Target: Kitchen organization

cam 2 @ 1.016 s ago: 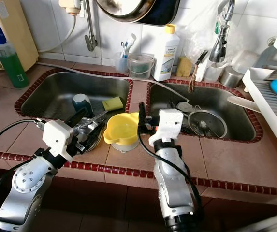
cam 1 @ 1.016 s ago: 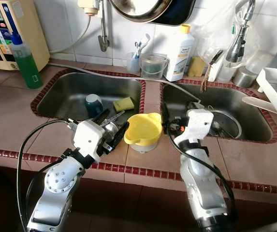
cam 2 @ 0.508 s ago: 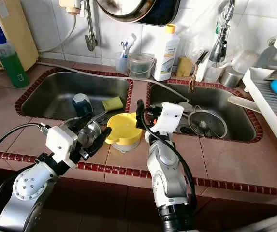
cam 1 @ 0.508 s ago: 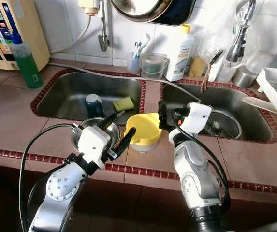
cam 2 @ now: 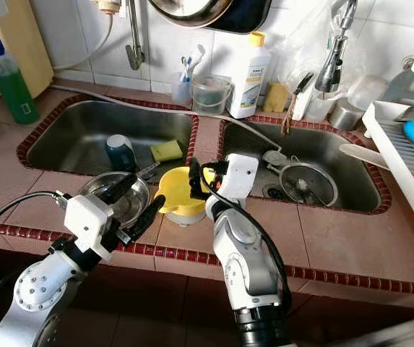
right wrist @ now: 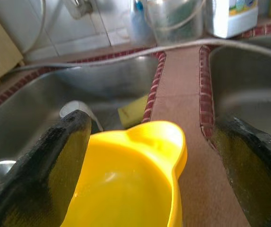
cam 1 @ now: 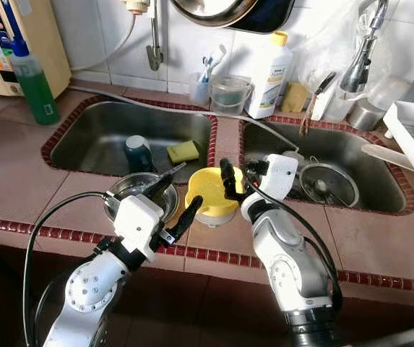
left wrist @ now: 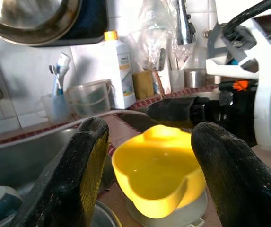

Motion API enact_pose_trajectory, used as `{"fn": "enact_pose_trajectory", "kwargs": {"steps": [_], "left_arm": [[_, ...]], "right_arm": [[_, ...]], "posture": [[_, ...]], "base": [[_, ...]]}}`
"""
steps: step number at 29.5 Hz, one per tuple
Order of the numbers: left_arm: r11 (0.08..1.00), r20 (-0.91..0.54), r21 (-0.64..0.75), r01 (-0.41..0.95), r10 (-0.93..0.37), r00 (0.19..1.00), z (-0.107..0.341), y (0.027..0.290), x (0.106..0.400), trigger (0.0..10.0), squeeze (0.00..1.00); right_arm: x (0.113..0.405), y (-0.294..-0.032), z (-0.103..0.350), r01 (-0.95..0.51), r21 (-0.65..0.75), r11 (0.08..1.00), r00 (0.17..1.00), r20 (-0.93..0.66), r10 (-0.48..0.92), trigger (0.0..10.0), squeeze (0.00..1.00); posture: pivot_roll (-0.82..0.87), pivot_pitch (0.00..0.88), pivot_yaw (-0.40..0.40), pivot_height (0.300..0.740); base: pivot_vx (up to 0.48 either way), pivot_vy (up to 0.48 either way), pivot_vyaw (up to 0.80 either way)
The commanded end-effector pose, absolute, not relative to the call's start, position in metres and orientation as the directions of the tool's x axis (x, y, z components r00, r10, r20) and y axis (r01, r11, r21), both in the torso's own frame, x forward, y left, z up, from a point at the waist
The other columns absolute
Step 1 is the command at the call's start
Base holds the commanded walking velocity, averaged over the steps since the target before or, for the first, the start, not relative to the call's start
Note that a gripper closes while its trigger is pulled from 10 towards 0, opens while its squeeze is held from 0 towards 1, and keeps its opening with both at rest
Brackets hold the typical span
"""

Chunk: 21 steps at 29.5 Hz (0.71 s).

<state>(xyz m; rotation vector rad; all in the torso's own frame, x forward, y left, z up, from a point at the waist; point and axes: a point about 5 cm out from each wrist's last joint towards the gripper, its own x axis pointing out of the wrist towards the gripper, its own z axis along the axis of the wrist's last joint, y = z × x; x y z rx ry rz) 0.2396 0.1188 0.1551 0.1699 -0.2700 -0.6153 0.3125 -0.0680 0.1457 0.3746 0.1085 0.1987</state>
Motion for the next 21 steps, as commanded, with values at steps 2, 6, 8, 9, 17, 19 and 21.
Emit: {"fn": "enact_pose_trajectory", "kwargs": {"steps": [2, 6, 8, 9, 17, 19, 21], "left_arm": [[0.801, 0.199, 0.242, 0.547, -0.593, 0.780, 0.158, 0.117, 0.236, 10.0, 0.00], [0.802, 0.195, 0.242, 0.546, -0.591, 0.783, 0.159, 0.118, 0.236, 10.0, 0.00], [0.801, 0.191, 0.244, 0.547, -0.593, 0.782, 0.159, 0.118, 0.236, 10.0, 0.00], [0.801, 0.191, 0.244, 0.547, -0.593, 0.782, 0.159, 0.118, 0.236, 10.0, 0.00], [0.799, 0.189, 0.244, 0.550, -0.595, 0.781, 0.161, 0.118, 0.236, 10.0, 0.00], [0.799, 0.188, 0.245, 0.550, -0.595, 0.781, 0.161, 0.118, 0.236, 10.0, 0.00], [0.799, 0.188, 0.245, 0.549, -0.595, 0.782, 0.161, 0.119, 0.236, 10.0, 0.00]], "right_arm": [[0.287, -0.050, 0.120, -0.135, 0.473, 0.870, 0.953, -0.179, 0.245, 10.0, 0.00], [0.284, -0.051, 0.117, -0.109, 0.484, 0.869, 0.948, -0.213, 0.237, 10.0, 0.00], [0.281, -0.051, 0.113, -0.083, 0.484, 0.871, 0.942, -0.246, 0.227, 10.0, 0.00], [0.281, -0.051, 0.113, -0.083, 0.484, 0.871, 0.942, -0.246, 0.227, 10.0, 0.00], [0.273, -0.049, 0.099, -0.024, 0.517, 0.856, 0.911, -0.342, 0.232, 10.0, 0.00], [0.273, -0.050, 0.096, -0.002, 0.524, 0.852, 0.904, -0.364, 0.226, 9.5, 0.00], [0.273, -0.051, 0.095, 0.006, 0.532, 0.847, 0.904, -0.365, 0.222, 4.9, 0.00]], "posture": [[-0.13, 0.087, -0.089, 0.740], [-0.13, 0.094, -0.087, 0.740], [-0.14, 0.096, -0.086, 0.740], [-0.14, 0.096, -0.086, 0.740], [-0.14, 0.106, -0.084, 0.740], [-0.13, 0.110, -0.084, 0.740], [-0.13, 0.110, -0.083, 0.740]], "base": [[0.000, 0.000, 0.00], [0.000, 0.000, 0.00], [0.000, 0.000, 0.00], [0.000, 0.000, 0.00], [0.000, 0.000, 0.00], [0.000, 0.000, 0.00], [0.000, 0.000, 0.00]]}}
